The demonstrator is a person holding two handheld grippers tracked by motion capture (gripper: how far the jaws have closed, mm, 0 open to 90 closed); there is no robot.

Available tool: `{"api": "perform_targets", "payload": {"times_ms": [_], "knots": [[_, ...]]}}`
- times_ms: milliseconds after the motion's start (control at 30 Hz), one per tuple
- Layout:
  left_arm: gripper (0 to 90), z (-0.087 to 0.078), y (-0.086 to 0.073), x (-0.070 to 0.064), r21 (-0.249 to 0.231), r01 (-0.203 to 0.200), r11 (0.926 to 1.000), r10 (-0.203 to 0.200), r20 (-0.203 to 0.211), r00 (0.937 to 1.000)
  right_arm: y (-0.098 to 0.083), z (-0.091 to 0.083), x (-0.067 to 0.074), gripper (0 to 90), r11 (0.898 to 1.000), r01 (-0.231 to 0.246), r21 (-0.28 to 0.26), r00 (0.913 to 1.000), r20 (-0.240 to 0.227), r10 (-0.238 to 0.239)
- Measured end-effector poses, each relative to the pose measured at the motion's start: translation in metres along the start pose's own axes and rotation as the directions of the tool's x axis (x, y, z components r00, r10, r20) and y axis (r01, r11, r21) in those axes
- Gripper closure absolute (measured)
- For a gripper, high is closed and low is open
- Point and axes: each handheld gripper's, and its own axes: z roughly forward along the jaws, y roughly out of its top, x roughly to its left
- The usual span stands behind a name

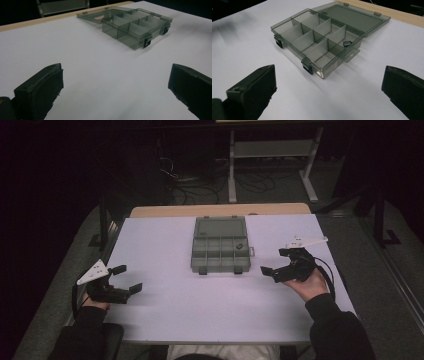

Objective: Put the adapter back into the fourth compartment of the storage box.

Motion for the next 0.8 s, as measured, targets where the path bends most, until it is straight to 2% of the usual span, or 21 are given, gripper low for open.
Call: {"api": "perform_targets", "payload": {"times_ms": [200, 333, 367, 767, 800], "knots": [[0.0, -0.001, -0.001, 0.000, 0.001, -0.001, 1.0000, 0.001, -0.005, 1.0000, -0.011, -0.010, 0.008, 0.0, 0.999, -0.004, -0.053, 1.0000, 0.008, 0.004], [0.0, -0.002, -0.001, 0.000, -0.001, 0.001, 1.0000, -0.001, -0.006, 1.0000, -0.015, -0.013, 0.011, 0.0, 0.998, 0.000, -0.069, 0.9999, 0.013, 0.001], [0.0, -0.002, -0.001, 0.000, -0.001, -0.001, 1.0000, 0.001, -0.006, 1.0000, -0.022, -0.016, 0.012, 0.0, 0.996, 0.008, -0.086, 0.9996, 0.026, -0.005], [0.0, -0.003, -0.001, -0.001, -0.003, -0.004, 1.0000, 0.004, -0.006, 1.0000, -0.043, -0.021, 0.012, 0.0, 0.995, 0.014, -0.103, 0.9987, 0.049, -0.009], [0.0, -0.003, -0.001, 0.000, -0.003, -0.004, 1.0000, 0.004, -0.006, 1.0000, -0.045, -0.022, 0.012, 0.0, 0.994, 0.029, -0.108, 0.9983, 0.054, -0.023]]}}
